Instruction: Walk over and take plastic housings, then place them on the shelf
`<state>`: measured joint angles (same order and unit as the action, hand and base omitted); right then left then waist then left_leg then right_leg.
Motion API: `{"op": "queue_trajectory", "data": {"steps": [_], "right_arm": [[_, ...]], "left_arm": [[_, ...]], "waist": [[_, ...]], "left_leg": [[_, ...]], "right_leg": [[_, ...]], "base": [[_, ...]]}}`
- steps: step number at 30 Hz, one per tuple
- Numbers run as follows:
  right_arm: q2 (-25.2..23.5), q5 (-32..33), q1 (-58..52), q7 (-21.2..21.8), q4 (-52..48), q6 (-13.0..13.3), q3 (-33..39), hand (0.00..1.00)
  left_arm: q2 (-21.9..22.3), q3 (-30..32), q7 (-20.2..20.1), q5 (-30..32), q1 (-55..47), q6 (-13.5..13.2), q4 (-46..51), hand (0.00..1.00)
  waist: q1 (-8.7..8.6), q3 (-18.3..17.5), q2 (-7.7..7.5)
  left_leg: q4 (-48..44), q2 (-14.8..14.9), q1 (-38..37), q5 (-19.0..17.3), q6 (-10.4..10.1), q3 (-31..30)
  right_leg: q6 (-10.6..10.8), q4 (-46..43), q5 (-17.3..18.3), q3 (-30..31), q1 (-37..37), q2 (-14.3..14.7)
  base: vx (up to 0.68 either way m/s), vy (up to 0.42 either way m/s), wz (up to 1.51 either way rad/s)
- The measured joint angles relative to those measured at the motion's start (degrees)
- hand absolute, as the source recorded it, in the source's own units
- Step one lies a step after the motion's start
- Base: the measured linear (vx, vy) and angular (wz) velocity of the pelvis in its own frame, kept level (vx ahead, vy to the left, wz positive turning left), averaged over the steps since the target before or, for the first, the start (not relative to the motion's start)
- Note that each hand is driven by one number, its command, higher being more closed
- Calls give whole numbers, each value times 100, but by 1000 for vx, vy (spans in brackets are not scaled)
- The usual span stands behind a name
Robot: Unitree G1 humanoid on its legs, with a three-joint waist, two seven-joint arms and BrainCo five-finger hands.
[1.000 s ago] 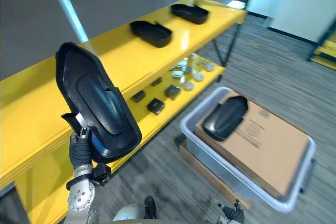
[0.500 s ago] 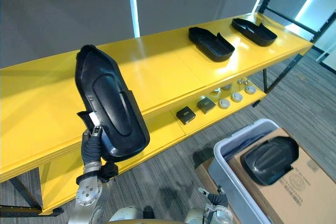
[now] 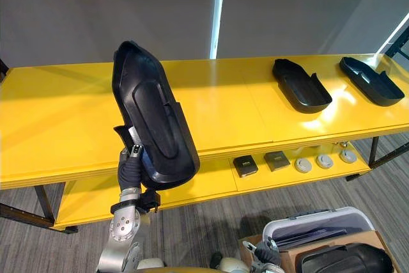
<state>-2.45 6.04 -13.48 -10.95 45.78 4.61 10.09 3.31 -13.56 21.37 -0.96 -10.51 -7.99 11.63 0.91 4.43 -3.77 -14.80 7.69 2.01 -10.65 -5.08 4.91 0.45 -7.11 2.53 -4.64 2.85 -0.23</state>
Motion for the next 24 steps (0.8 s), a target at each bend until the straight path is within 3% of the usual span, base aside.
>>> {"op": "queue_trajectory", "data": {"steps": [6,10,17,24], "right_arm": [[16,-49,-71,15,61,-4,2,0],[58,-159,-8,119,61,-6,5,0],[156,-220,232,129,213,-10,-175,0],[211,-234,274,129,218,0,-212,0]], "left_arm": [[-39,34,78,390,1186,278,-800,100],[-230,290,259,379,2076,332,-1666,100],[-560,946,530,-300,3064,567,-3115,100],[-876,1353,747,-314,3652,795,-4016,100]], "waist": [[-37,-168,-57],[-299,-289,44],[-619,-294,132],[-677,-234,214]], "left_leg": [[404,-49,-55,169,-36,83],[858,-89,-247,485,-49,171],[1442,-94,-397,841,-106,259],[1501,-107,-383,866,-105,309]], "right_leg": [[25,383,-239,99,-71,-5],[5,673,-476,160,-89,-1],[-7,982,-681,244,-52,62],[-12,1138,-779,326,-49,78]], "base": [[-73,7,-7],[-23,-23,-10],[-12,-14,-7],[-1,5,-6]]}}
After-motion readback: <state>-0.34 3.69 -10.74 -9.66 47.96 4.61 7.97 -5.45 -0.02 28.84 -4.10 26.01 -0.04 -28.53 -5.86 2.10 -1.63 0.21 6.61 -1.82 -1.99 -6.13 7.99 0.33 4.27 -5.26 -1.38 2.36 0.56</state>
